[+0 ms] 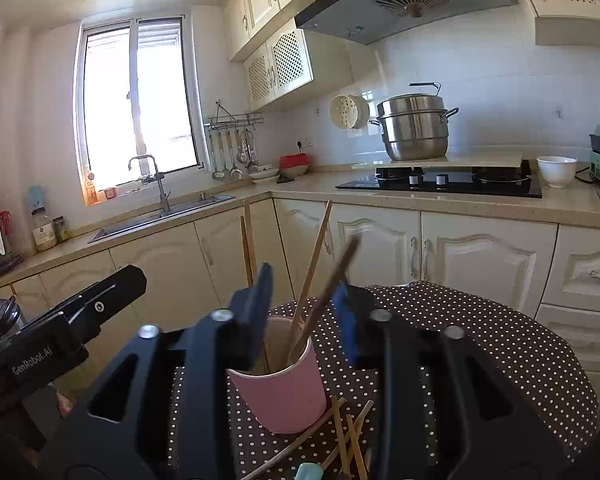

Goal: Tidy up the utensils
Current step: 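Open both tools to drop the chopsticks into the cup and withdraw, then lower both tools to the pile and close each on a chopstick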

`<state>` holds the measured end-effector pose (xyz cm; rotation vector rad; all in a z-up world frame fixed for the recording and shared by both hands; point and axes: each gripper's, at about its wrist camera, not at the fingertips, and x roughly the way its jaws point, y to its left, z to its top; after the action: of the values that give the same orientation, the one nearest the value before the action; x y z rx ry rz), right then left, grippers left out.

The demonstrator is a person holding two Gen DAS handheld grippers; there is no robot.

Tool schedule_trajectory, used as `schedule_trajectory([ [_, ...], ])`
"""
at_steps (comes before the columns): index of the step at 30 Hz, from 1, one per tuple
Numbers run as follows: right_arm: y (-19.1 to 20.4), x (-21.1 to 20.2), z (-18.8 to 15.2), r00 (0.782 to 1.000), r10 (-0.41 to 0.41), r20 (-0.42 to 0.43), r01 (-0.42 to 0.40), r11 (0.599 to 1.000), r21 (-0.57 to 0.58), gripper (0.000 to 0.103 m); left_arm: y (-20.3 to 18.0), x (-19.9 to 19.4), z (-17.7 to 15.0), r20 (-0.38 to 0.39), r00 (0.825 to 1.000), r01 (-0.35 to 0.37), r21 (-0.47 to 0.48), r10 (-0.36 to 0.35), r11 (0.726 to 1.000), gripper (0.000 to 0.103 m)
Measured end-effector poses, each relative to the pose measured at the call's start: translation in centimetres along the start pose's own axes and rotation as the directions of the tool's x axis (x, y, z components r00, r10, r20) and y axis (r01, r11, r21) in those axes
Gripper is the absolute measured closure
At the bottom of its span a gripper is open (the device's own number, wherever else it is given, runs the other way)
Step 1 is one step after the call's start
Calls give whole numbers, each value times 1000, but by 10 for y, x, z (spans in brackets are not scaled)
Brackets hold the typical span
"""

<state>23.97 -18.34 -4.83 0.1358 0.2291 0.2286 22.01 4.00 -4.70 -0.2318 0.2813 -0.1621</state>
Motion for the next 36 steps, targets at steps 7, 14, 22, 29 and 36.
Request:
schedule_trajectory([
  [7, 11, -29, 8, 999, -16, 35, 17, 1000, -26, 49, 7, -36, 3, 25, 1000, -12, -10, 12, 1000, 20],
  [14, 10, -58, 4, 999, -41, 21, 42, 998, -48, 46, 3, -64, 1, -3, 1000, -18, 13, 18, 1000, 19],
  [22, -9, -82, -24, 991, -87, -100, 79, 993, -85, 44, -18, -49, -26, -260, 965, 50, 105, -21, 993, 19],
  [29, -36, -88, -55, 961, -131, -242, 110, 989, -97, 43, -31, -14, -68, -511, 859, 115, 155, -20, 981, 19],
  [36, -68, -83, -79, 913, -129, -388, 122, 992, -43, 43, -20, 23, -103, -693, 719, 139, 75, -49, 987, 20],
])
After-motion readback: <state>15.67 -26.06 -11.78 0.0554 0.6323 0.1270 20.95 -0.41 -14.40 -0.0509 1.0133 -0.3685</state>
